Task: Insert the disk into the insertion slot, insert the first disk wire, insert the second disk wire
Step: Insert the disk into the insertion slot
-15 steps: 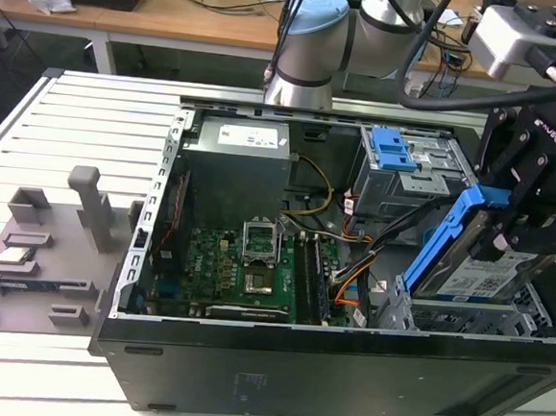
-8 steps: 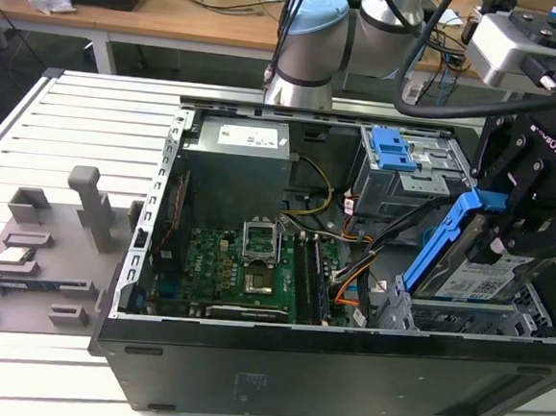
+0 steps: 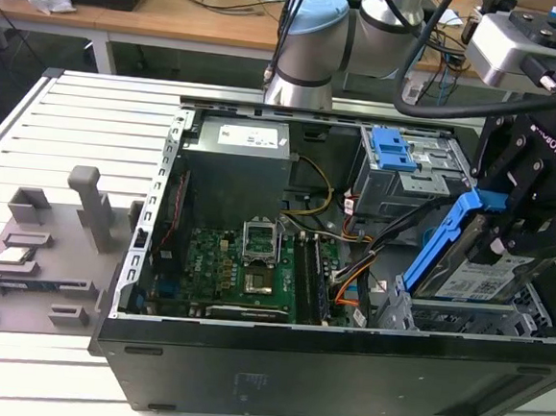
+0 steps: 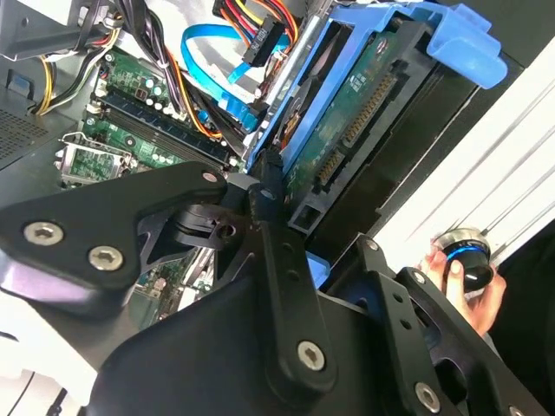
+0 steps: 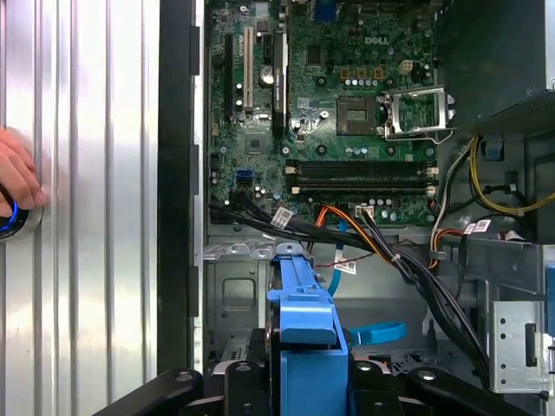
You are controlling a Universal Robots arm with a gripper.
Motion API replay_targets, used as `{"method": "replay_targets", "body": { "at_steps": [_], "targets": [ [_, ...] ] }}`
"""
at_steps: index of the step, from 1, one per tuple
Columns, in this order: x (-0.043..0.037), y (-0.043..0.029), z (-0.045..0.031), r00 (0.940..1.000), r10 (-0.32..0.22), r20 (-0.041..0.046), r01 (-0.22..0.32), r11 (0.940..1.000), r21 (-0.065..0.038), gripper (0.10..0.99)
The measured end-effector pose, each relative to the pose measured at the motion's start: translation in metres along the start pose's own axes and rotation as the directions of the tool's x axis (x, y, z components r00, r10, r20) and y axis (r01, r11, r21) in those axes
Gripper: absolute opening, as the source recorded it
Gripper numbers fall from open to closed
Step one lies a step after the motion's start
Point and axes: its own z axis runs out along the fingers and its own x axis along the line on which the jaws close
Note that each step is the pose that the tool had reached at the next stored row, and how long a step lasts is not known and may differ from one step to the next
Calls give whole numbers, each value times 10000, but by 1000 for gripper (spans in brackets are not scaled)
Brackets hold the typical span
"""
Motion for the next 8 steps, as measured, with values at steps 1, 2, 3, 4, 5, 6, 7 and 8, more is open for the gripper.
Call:
{"method": "replay_targets", "body": {
  "at_steps": [1,2,3,4,5,6,7,8],
  "targets": [
    [0,0,0,10000,0,0,0,10000,0,373],
    [0,0,0,10000,0,0,0,10000,0,373],
    [0,0,0,10000,0,2,0,10000,1,439],
    [0,0,0,10000,0,1,0,10000,0,439],
    [0,0,0,10000,1,1,-1,10000,0,439],
    [0,0,0,10000,0,1,0,10000,1,439],
    [0,0,0,10000,1,0,-1,10000,0,439],
    [0,0,0,10000,0,1,0,10000,1,424]
  ]
}}
